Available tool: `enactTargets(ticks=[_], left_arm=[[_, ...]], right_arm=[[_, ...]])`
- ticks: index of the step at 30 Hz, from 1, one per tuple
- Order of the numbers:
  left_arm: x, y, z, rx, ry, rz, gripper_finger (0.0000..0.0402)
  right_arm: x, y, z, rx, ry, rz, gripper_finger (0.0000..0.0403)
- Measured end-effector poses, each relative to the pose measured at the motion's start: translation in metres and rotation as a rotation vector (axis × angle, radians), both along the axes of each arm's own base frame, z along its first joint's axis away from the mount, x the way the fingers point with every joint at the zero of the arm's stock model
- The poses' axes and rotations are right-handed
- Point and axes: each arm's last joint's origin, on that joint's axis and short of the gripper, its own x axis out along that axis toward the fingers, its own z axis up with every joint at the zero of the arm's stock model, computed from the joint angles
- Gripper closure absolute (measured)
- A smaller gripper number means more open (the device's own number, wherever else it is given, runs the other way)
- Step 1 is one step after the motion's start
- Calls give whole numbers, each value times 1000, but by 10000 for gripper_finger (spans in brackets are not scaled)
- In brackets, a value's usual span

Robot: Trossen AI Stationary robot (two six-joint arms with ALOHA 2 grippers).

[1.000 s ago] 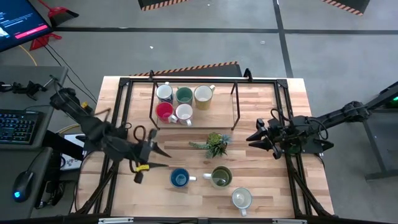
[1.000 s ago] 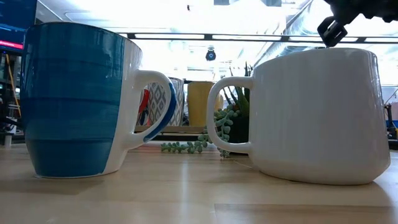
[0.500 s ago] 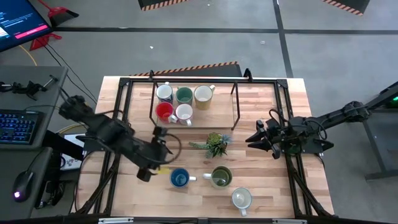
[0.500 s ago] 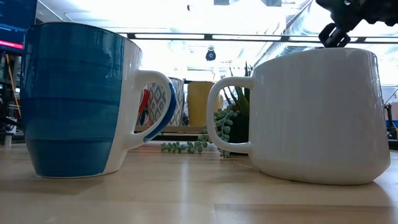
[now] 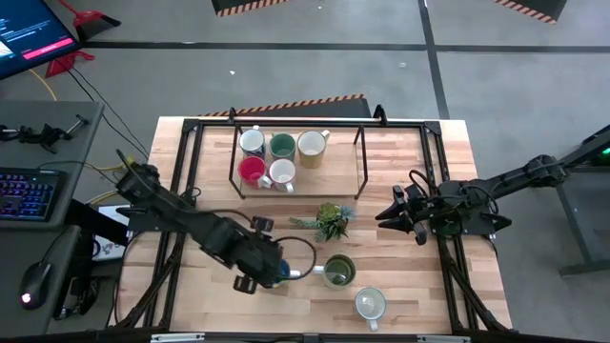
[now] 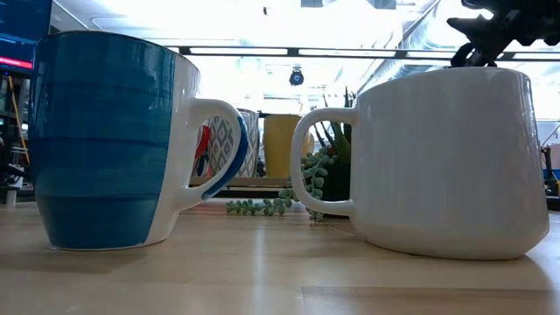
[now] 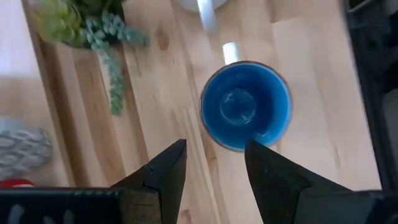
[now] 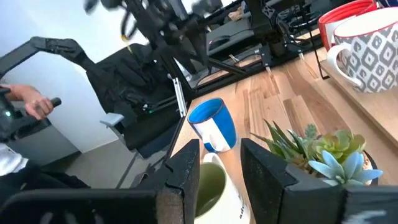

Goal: Place coffee mugs
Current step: Put the blue mug on the shelf

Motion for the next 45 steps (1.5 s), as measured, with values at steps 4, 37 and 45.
enactTargets(ticks=[4,37,45], left_arm=[[17,-1,-24,21,57,81,247],[61,-14,-96,31,152,96,248],[67,-17,-113,55,185,68,248]], right_arm=[[0,0,0,0,2,8,304],[-1,3,0,15,6,88,304],[-1,3,0,16,6,89,304]])
